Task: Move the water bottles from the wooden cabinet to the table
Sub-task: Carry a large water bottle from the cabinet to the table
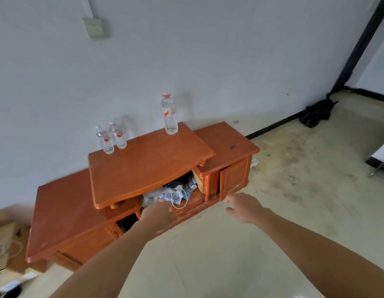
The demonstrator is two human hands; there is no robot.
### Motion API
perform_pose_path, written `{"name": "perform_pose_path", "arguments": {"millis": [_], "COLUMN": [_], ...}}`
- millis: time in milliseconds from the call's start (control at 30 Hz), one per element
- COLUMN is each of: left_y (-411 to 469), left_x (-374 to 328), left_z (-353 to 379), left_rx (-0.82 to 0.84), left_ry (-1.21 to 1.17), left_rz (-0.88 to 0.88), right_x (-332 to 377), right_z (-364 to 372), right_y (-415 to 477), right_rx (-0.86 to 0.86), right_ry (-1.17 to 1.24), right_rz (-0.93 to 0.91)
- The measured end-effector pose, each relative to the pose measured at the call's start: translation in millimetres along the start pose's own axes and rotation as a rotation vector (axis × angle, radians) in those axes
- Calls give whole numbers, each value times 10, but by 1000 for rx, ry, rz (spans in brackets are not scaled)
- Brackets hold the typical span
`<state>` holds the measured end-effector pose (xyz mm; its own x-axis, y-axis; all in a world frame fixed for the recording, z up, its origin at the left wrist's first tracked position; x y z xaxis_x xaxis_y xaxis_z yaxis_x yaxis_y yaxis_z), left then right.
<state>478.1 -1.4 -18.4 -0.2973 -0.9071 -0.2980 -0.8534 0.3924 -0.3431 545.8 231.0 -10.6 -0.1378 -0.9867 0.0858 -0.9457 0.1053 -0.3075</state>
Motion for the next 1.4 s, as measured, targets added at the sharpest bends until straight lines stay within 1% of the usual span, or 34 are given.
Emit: {"name": "perform_pose_path", "arguments": {"millis": [100,167,267,333,433,567,667,833,967,1133,1267,1333,1400], "left_y": [565,1020,1601,2073,2764,3459,3914,4695,5443,6490,7201,7480,7691], "left_x": [-195,-257,-230,-164,-95,-5,71,219,305,304,373,442,551], "left_z": [-252,-397,-524,-618,-885,-1318,-1611,-2154,-2824,-3591,-3680,-3575,-3416], "left_rx": [-6,-14,3,1,-21,-76,-115,-203,-314,-414,-373,-313,-245], "left_ry": [17,1,-27,-42,-59,-83,-123,-124,-86,-119,-63,-42,-70], "left_rz": [68,82,37,-8,-68,-134,-167,-178,-139,-105,-128,-135,-152], "right_x": [-172,-311,-473,-534,-680,-781,-739,-512,-427,-415,-460,-469,-489], "right_z": [-195,-284,-342,-424,-637,-967,-1216,-1273,-1132,-1049,-961,-903,-832], "right_y": [483,925,1523,2016,2827,3741,4334,5039,5513,5970,6284,6397,6529], "right_rx": [-1,13,43,53,66,111,111,154,190,210,225,246,276], "right_ry": [12,26,38,28,23,4,-7,5,22,40,62,61,43], "right_rz": [14,28,34,-4,-57,-126,-183,-251,-234,-208,-169,-163,-164]}}
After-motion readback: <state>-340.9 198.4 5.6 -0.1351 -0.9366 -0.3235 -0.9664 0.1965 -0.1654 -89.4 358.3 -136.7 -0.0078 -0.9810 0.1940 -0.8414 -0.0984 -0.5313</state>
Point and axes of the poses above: each hand's wrist, its own y-axis towards the middle knuckle, its own z-axis out of the palm, x = y × z, the point moved 10 cm from there along y, towards the middle knuckle, and after that the axes turned 8 degrees about -y, right-handed, at the moved point
